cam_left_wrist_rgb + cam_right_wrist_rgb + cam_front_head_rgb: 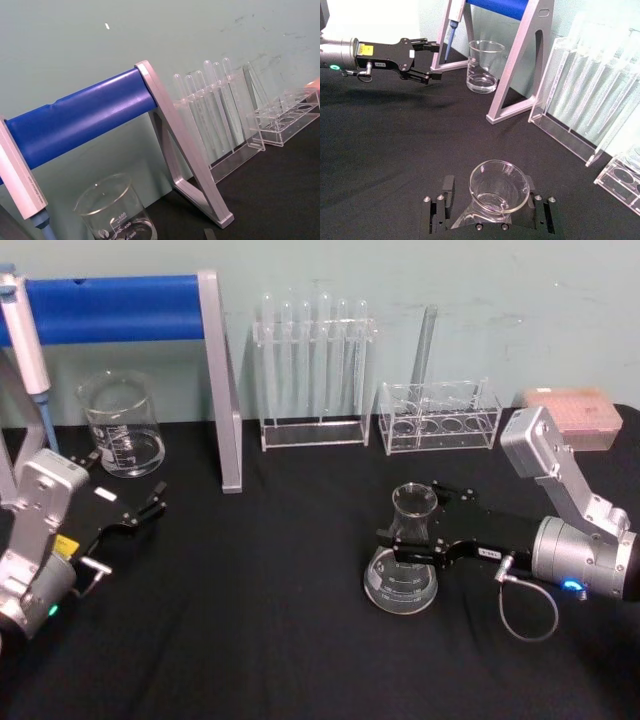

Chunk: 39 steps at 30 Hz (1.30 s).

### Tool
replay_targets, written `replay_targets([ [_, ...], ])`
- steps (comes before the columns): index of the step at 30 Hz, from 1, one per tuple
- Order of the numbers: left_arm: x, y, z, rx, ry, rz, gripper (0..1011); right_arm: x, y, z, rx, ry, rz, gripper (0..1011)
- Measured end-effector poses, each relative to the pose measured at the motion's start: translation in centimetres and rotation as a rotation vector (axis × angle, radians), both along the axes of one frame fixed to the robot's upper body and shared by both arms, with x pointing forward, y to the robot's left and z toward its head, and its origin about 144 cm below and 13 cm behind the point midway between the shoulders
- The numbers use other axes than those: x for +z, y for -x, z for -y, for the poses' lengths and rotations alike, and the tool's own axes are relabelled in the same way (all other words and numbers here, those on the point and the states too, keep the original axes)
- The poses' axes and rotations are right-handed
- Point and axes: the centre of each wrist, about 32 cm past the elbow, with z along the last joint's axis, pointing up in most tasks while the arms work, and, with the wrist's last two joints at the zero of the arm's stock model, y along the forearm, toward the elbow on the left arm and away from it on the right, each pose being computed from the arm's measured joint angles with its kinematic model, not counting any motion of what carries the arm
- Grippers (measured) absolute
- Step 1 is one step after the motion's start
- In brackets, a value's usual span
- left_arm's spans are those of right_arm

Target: Grasp the erlenmeyer flask with one hand, shake it three times, then place it back.

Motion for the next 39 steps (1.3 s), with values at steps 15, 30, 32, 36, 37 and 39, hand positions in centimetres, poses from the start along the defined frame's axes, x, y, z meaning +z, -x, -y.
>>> replay_targets([
  [15, 0.0, 0.0, 0.0, 0.0, 0.0, 0.0, 1001, 0.1, 0.0, 0.2, 0.0, -0.007, -0.002, 1002],
  [30, 0.0, 0.0, 0.0, 0.0, 0.0, 0.0, 1001, 0.5, 1.6, 3.9, -0.019, -0.028, -0.023, 1003],
  [32, 0.0, 0.0, 0.0, 0.0, 0.0, 0.0, 1001, 0.6, 1.9, 4.5, -0.025, -0.028, -0.023, 1003],
  [36, 0.0, 0.0, 0.0, 0.0, 0.0, 0.0, 1001, 0.7, 2.7, 5.5, -0.035, -0.026, -0.023, 1003],
  [37, 0.0, 0.0, 0.0, 0.0, 0.0, 0.0, 1001, 0.7, 2.8, 5.6, -0.037, -0.026, -0.022, 1003],
  [39, 0.0, 0.0, 0.0, 0.0, 0.0, 0.0, 1001, 0.8, 3.2, 6.2, -0.044, -0.025, -0.023, 1003],
])
